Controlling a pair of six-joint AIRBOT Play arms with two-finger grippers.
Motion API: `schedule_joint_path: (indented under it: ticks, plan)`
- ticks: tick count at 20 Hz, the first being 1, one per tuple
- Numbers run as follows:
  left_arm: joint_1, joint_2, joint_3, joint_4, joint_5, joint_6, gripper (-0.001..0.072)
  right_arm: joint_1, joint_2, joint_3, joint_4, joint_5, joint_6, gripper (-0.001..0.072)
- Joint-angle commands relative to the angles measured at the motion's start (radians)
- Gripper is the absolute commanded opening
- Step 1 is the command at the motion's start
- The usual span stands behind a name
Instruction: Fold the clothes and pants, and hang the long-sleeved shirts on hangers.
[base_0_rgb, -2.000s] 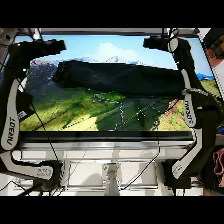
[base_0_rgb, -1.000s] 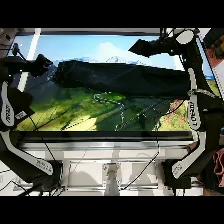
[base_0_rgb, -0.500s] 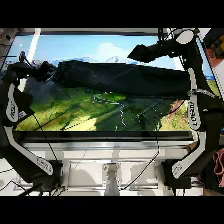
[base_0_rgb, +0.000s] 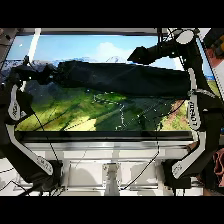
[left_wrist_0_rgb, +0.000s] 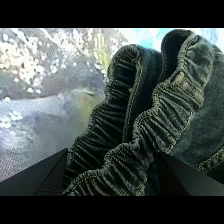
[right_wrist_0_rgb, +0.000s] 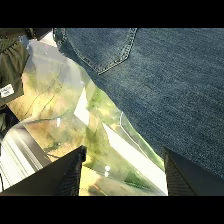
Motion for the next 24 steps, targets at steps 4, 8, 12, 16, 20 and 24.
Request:
schedule_joint_path:
  ticks: [4,8,12,16,20,24]
  plan:
    - [-0.019,-0.009,0.001,-0.008,0.058,0.0,0.0529,0.0,0.0,0.0,-0.04,0.001,0.001,0.0555]
    - [-0.019,-0.011,0.001,-0.008,0.068,0.0,0.0116,0.0,0.0,0.0,-0.045,0.002,0.001,0.0553]
    - [-0.019,-0.006,0.001,-0.008,0.072,0.001,0.0029,0.0,0.0,0.0,-0.045,0.002,0.002,0.0514]
    - [0.001,0.042,0.001,0.056,0.134,0.079,0.0026,0.003,-0.001,-0.009,-0.04,-0.04,0.027,0.002]
    - [0.007,0.132,0.001,0.278,0.194,0.079,0.0025,0.057,-0.045,-0.029,0.002,-0.05,0.044,0.0019]
    - [-0.012,0.238,0.001,0.483,0.302,0.079,0.0025,0.187,-0.127,-0.029,0.076,-0.115,0.045,0.0018]
